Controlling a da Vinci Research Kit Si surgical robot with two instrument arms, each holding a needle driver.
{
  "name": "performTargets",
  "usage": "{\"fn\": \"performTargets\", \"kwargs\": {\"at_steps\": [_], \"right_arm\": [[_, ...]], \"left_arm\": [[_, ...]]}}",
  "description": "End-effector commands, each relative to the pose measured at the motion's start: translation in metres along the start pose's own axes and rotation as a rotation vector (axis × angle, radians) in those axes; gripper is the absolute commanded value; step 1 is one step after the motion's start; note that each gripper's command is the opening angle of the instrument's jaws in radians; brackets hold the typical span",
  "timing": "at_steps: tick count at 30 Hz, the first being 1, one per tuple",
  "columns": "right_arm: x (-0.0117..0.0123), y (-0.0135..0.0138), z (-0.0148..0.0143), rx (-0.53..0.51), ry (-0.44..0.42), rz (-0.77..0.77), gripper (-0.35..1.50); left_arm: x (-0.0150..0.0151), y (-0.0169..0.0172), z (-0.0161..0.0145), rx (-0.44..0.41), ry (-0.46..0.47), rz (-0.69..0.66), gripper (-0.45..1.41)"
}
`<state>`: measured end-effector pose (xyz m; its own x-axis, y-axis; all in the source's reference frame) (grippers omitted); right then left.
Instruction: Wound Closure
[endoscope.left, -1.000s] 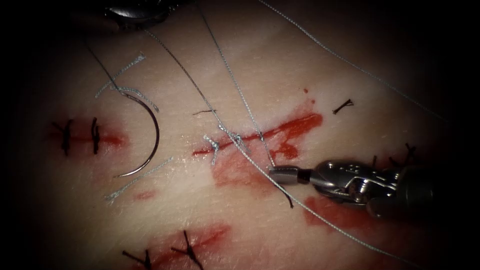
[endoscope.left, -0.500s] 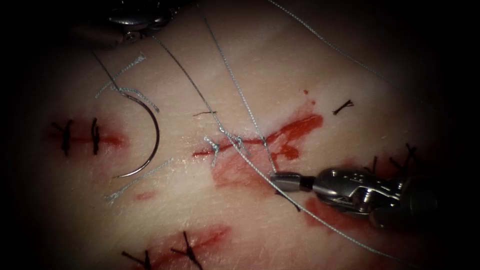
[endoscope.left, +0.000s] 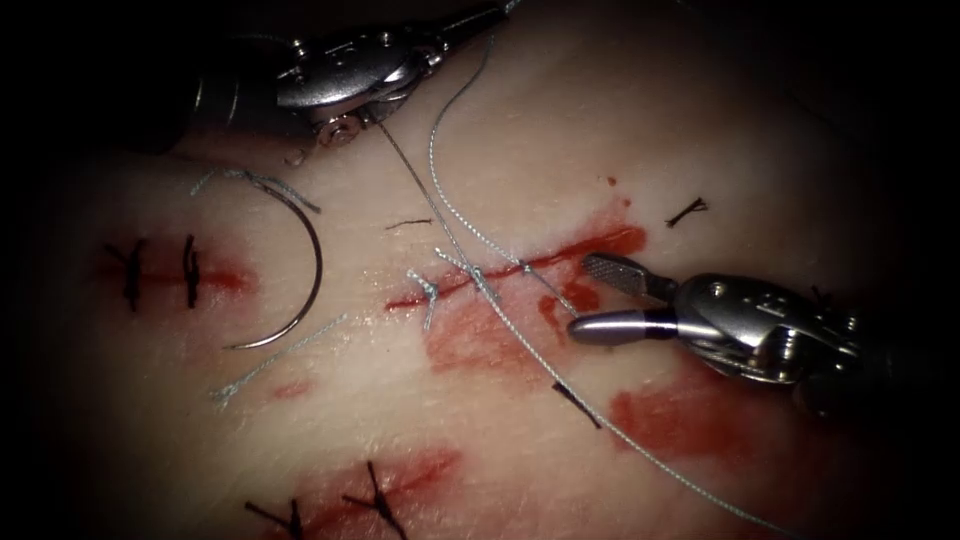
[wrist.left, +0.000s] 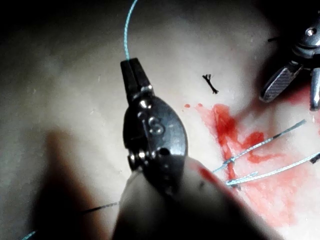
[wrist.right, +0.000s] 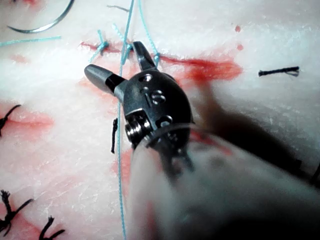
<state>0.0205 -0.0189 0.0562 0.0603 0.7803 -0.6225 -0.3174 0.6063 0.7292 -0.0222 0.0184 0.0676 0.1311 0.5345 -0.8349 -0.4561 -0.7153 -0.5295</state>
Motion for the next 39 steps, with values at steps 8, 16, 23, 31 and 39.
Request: {"fn": "performTargets", "kwargs": {"at_steps": [8,16,23,31,39], "right_arm": [[0.0009,-0.0003,0.0055,-0.067,0.061,0.18,-0.35],[-0.0001,0.0017,0.0112,-0.116,0.221,0.311,-0.35],[-0.0016,0.0045,0.0139,-0.269,0.339,0.337,-0.35],[-0.0024,0.007,0.0152,-0.358,0.43,0.39,-0.35],[-0.0021,0.008,0.0159,-0.28,0.626,0.482,-0.35]], "left_arm": [[0.0018,0.0007,0.0007,-0.074,0.132,-0.126,-0.45],[0.0019,0.003,0.0012,-0.104,0.131,-0.17,-0.45],[0.0012,0.0044,0.0007,-0.088,0.095,-0.195,-0.45],[0.0012,0.0062,-0.0008,-0.072,0.083,-0.295,-0.45],[-0.001,0.007,-0.0028,-0.024,0.025,-0.359,-0.45]]}}
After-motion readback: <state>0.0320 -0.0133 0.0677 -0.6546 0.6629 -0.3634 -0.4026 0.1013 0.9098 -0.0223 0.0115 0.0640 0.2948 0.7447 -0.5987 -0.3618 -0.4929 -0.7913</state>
